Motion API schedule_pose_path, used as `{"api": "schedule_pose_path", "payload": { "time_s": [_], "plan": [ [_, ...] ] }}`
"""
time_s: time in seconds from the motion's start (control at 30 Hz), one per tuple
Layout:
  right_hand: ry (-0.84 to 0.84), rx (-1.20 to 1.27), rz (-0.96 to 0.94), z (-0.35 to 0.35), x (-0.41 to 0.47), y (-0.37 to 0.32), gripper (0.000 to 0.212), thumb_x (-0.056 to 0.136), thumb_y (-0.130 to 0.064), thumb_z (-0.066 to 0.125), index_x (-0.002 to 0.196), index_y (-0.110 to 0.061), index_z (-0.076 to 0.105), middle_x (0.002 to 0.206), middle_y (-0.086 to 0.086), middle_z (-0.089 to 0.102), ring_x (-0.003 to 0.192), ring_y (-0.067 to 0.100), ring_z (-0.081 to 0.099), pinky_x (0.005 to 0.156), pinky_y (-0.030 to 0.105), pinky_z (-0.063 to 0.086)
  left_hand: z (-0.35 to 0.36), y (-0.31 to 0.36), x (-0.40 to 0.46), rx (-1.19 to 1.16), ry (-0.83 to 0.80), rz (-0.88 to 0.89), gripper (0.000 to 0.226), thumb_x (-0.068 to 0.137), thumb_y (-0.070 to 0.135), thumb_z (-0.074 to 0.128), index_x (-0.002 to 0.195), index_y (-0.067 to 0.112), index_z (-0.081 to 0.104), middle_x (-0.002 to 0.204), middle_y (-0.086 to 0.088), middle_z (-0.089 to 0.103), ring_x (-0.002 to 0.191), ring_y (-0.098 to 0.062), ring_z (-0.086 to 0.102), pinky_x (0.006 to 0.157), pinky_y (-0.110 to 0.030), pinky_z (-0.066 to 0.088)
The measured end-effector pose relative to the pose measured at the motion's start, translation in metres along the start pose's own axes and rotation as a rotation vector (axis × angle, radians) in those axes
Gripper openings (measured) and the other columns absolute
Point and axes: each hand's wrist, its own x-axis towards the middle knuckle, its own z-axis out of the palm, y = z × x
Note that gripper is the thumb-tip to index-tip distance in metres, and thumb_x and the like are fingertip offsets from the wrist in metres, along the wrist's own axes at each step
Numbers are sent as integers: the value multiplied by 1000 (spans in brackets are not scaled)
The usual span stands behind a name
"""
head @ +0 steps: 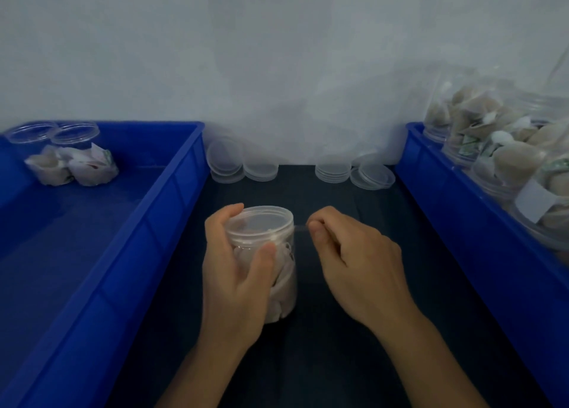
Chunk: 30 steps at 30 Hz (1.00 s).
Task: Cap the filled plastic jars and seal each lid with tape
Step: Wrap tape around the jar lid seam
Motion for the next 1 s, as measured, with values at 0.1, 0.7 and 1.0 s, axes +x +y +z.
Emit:
{"api": "schedule_pose_path", "payload": {
  "time_s": [0.1,0.7,1.0],
  "plan": [
    [9,0,-24,-2,0,1,25,110,-52,35,98,-41,54,78,-16,56,71,5,55,57,28,46,-2,1,3,-11,-17,4,42,88,49,59,127,42,46,116,19,63,102,-13,69,80,-22,57],
    [36,6,-9,-17,5,5,34,103,-61,41,99,-39,68,78,-15,64,66,6,57,58,37,51,-13,-6,17,1,-72,3,39,97,55,58,123,27,52,108,14,67,91,-12,69,75,-19,54],
    [29,26,15,-15,4,4,39,101,-66,38,100,-41,68,82,-17,67,69,4,59,62,37,53,-9,-3,13,-219,-152,-69,33,97,45,59,118,20,56,100,11,71,81,-8,71,66,-21,57]
  ]
}}
